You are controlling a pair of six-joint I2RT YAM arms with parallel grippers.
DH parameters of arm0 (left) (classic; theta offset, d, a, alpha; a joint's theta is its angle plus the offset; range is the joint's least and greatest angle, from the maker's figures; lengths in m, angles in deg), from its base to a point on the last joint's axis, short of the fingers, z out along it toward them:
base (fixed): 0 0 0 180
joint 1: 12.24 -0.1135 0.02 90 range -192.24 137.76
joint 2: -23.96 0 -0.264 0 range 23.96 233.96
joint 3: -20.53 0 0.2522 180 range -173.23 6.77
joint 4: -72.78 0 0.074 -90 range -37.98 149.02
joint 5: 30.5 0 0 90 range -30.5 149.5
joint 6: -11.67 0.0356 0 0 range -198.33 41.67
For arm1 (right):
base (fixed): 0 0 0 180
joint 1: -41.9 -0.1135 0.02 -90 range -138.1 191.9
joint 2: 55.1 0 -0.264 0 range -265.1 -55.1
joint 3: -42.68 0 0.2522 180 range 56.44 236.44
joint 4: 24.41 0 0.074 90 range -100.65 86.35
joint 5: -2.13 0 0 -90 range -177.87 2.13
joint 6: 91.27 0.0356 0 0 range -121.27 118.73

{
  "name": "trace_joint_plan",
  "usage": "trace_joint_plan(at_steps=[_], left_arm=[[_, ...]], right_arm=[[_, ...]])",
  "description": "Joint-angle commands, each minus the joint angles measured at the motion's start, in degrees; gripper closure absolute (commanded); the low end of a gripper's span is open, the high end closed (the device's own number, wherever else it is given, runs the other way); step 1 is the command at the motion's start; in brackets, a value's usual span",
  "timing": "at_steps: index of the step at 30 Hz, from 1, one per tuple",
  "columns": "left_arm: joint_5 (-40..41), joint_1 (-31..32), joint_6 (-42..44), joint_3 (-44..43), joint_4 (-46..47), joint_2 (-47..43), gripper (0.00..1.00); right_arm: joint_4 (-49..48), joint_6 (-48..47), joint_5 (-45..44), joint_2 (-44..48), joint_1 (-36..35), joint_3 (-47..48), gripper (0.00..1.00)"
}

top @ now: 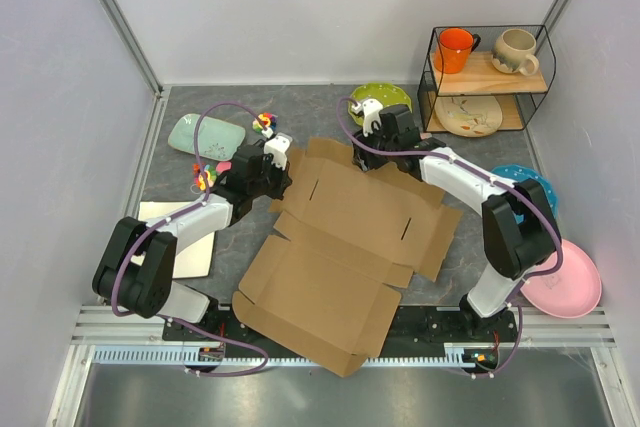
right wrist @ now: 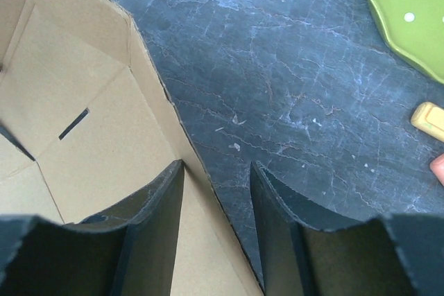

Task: Fold the paper box

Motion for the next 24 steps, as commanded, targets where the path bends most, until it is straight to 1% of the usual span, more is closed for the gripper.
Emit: trace_joint_plan(at_steps=[1, 6, 13, 17, 18, 20, 24], left_arm=[[0.7, 0.4, 2.9, -0.7, 1.4, -1.6, 0.98], [0.9, 0.5, 2.8, -0.6, 1.4, -1.7, 0.98], [0.8, 0.6, 2.8, -0.5, 1.4, -1.7, 0.98], [0.6, 0.7, 3.0, -0.5, 1.2, -1.7, 0.98], [0.6, 0.7, 3.0, -0.4, 1.2, -1.8, 0.98], [0.7, 0.8, 3.1, -0.4, 1.2, -1.7, 0.98], [0.7, 1.0, 3.2, -0.4, 1.1, -1.8, 0.98]], right_arm=[[-2.2, -0.7, 1.5, -1.4, 0.0, -0.5, 0.52], [-2.2, -0.7, 2.9, -2.5, -0.4, -0.8, 0.55], [-1.6, -1.3, 1.7, -3.8, -0.8, -0.2, 0.51], [-1.5, -1.3, 1.0, -4.0, -0.8, 0.3, 0.42], [-1.5, -1.3, 0.9, -4.1, -0.9, 0.2, 0.42], [-1.5, -1.3, 0.9, -4.3, -0.8, 0.5, 0.43], [-1.1, -1.5, 1.5, -5.1, -1.3, 0.8, 0.49]])
